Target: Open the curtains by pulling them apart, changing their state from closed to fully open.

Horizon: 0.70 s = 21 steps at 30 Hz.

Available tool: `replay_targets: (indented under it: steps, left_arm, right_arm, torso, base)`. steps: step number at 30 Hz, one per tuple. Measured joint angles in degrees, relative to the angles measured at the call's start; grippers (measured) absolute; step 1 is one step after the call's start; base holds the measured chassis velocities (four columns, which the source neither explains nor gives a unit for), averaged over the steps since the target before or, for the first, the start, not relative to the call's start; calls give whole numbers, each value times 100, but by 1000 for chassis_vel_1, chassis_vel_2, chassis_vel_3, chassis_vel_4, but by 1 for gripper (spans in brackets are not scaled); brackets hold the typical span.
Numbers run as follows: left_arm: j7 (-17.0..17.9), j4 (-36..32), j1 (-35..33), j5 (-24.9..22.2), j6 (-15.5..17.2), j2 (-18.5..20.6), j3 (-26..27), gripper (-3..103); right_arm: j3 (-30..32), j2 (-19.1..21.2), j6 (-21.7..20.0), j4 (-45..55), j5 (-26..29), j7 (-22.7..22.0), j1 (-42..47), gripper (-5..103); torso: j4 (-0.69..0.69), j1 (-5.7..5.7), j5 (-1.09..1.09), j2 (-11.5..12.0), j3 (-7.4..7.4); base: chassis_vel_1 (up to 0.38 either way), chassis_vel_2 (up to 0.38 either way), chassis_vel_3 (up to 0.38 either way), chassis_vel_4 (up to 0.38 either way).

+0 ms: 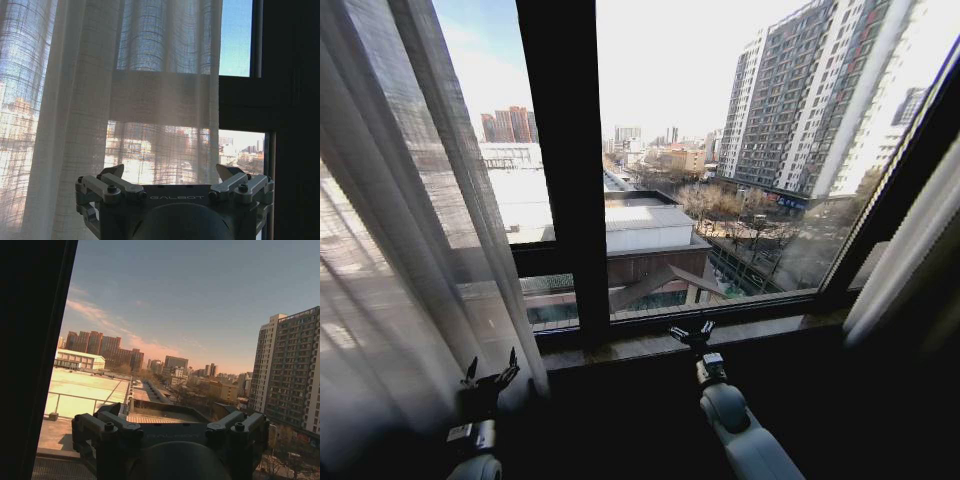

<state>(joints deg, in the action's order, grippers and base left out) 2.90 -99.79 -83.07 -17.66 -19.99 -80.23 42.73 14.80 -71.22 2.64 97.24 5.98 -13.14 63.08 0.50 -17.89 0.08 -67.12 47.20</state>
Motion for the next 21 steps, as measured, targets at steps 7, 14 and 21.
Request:
replay_targets:
  steps: [7,14,21]
  left_arm:
    - [0,0,0,0,0,0,0,100]
    - [0,0,0,0,0,0,0,100]
    - [1,-258,-91,30,364,-38,-135,100]
  right_arm:
    - [0,0,0,0,0,0,0,100]
    - [0,0,0,0,0,0,0,100]
    - [0,0,0,0,0,0,0,100]
  torso:
    - [0,0,0,0,0]
    - [0,0,0,0,0]
    - [0,0,0,0,0]
  base:
    - [0,0,0,0]
    - [0,0,0,0]
    - [0,0,0,0]
